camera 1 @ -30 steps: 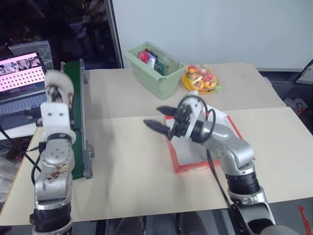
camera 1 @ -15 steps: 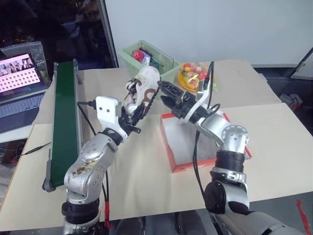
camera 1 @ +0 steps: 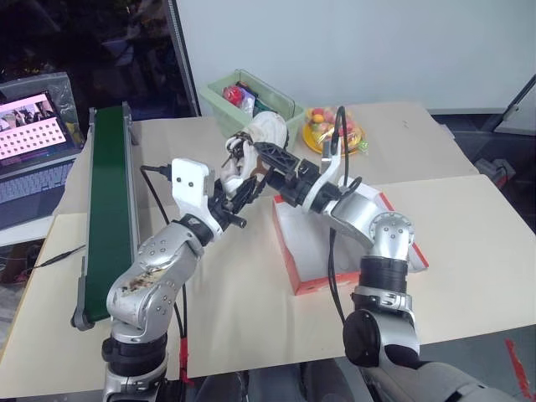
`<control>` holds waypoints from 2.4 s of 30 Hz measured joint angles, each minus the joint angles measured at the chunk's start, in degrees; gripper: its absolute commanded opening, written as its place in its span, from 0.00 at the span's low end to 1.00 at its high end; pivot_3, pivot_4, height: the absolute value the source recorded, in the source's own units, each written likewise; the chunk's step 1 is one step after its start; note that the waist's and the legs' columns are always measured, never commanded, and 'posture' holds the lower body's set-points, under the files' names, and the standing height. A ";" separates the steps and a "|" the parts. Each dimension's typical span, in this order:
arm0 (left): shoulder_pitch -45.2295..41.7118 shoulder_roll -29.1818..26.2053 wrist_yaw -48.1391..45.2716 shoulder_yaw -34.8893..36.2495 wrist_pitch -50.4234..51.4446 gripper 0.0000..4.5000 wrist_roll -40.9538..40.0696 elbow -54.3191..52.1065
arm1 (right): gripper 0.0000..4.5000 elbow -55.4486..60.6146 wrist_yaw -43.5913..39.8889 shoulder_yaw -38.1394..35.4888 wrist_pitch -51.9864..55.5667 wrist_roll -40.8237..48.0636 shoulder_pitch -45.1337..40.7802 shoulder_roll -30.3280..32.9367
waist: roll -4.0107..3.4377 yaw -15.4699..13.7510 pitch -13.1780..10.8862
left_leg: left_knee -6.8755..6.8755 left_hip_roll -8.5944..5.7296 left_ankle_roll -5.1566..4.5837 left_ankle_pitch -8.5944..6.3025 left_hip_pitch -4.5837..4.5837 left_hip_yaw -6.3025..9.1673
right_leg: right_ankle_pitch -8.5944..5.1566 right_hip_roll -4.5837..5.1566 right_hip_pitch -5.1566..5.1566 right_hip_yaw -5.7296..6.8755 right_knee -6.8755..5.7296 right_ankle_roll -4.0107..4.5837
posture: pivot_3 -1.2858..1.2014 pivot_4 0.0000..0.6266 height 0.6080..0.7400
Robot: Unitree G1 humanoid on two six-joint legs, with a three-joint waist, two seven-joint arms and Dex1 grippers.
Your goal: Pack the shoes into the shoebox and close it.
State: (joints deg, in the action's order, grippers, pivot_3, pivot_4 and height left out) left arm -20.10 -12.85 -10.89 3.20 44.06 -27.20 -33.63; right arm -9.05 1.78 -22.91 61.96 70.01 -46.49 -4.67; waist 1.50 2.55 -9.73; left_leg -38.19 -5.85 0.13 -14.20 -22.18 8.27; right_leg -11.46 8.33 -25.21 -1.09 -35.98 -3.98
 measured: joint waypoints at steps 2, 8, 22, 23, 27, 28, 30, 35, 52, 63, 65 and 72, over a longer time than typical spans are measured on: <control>-0.32 0.00 -0.11 -0.03 0.00 0.41 -0.01 0.61 | 0.62 0.27 0.55 0.14 -0.53 -0.07 0.01 -0.03 | 0.00 -0.01 0.00 | 0.00 -0.01 0.00 0.00 0.00 0.00 | 0.00 0.00 0.00 0.00 0.00 0.00 | 0.52 0.24 1.00; -0.75 -0.17 -0.18 -0.07 -0.06 0.41 0.04 0.66 | 0.19 0.41 1.84 0.47 -1.40 -0.07 0.03 -0.06 | 0.00 0.05 0.00 | 0.00 0.01 0.00 0.00 0.00 -0.08 | 0.00 0.00 -0.01 -0.02 0.00 0.00 | 0.52 0.24 1.00; -0.41 -4.75 -2.97 -3.41 -4.74 0.78 4.51 0.73 | 0.19 2.08 3.19 1.27 -3.51 0.64 0.30 -0.20 | -0.01 0.03 0.00 | 0.00 0.01 0.00 0.00 0.00 -0.29 | 0.00 -0.02 -0.02 -0.05 -0.01 0.00 | 0.52 0.24 1.00; -0.36 -4.75 -3.10 -3.48 -4.97 0.78 4.62 0.75 | 0.19 2.11 3.28 1.22 -4.08 0.63 0.30 -0.20 | -0.01 0.04 0.00 | 0.00 0.01 0.00 0.00 0.00 -0.29 | 0.00 -0.02 -0.02 -0.05 0.00 0.00 | 0.52 0.24 1.00; 0.27 -4.84 -3.86 -3.47 -6.69 0.78 5.21 0.86 | 0.19 1.85 5.34 -0.42 -12.09 -0.64 0.11 -0.24 | -0.01 -0.06 0.00 | 0.00 0.01 -0.01 0.00 0.01 -0.32 | 0.00 -0.02 -0.01 -0.06 -0.01 0.00 | 0.52 0.24 1.00; 0.40 -5.14 -4.20 -3.48 -7.05 0.78 5.62 0.84 | 0.19 1.47 6.71 -1.03 -14.50 -2.12 -0.23 -0.16 | -0.01 -0.07 0.00 | 0.00 0.00 0.00 0.00 0.01 -0.33 | 0.00 -0.01 -0.02 -0.06 0.00 0.00 | 0.52 0.24 1.00; 0.62 -6.30 -4.89 -3.39 -7.97 0.78 6.21 0.83 | 0.19 0.84 8.46 -1.37 -17.84 -5.14 -1.05 0.66 | -0.01 0.02 0.00 | 0.00 0.02 0.00 0.00 0.01 -0.36 | 0.00 -0.02 -0.05 -0.07 -0.02 0.00 | 0.52 0.24 1.00; 3.71 -12.99 -11.34 -3.39 -11.08 0.78 6.80 0.33 | 0.19 0.59 10.12 2.32 -18.15 -13.50 -3.43 7.49 | -0.03 0.23 0.00 | 0.02 0.11 -0.04 -0.02 0.01 -0.55 | 0.01 -0.09 -0.13 -0.20 -0.08 0.01 | 0.52 0.24 1.00; 7.55 -21.29 -34.88 -8.92 -19.34 0.78 4.54 5.07 | 0.19 -4.17 4.56 19.51 30.13 -2.47 -15.19 42.47 | -0.21 -0.16 -0.11 | 0.00 0.59 -0.25 -0.13 -0.05 -0.86 | 0.12 -0.42 0.07 -0.16 0.20 0.20 | 0.52 0.24 1.00; 8.06 -20.12 -33.61 -9.58 -18.19 0.78 4.36 3.31 | 0.19 -8.79 -12.06 34.09 29.69 -13.50 -12.93 47.09 | -0.21 -0.14 -0.11 | -0.08 0.66 -0.28 -0.15 -0.03 -0.98 | 0.16 -0.54 0.07 -0.23 0.25 0.25 | 0.52 0.24 1.00; 8.50 -19.87 -33.08 -9.57 -17.60 0.78 4.32 2.73 | 0.19 -9.79 -14.58 35.64 28.35 -16.69 -12.86 46.35 | -0.21 -0.10 -0.11 | -0.10 0.66 -0.30 -0.17 -0.04 -0.98 | 0.16 -0.54 0.06 -0.24 0.24 0.25 | 0.52 0.24 1.00; 9.15 -19.69 -31.69 -9.54 -16.41 0.79 4.32 0.88 | 0.38 -12.84 -21.96 37.70 24.78 -26.08 -12.78 43.61 | -0.21 -0.32 -0.11 | -0.13 0.66 -0.29 -0.17 -0.03 -0.97 | 0.16 -0.55 0.04 -0.25 0.28 0.25 | 0.52 0.24 1.00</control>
State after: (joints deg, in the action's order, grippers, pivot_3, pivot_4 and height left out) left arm -10.95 -32.54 -42.58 -6.34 27.64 -22.88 -32.75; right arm -21.89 -20.18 14.80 86.74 43.92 -59.27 38.94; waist 1.29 2.23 -9.84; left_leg -38.32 -5.19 -0.16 -14.36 -22.21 7.30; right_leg -11.30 7.79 -25.16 -1.33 -35.70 -3.73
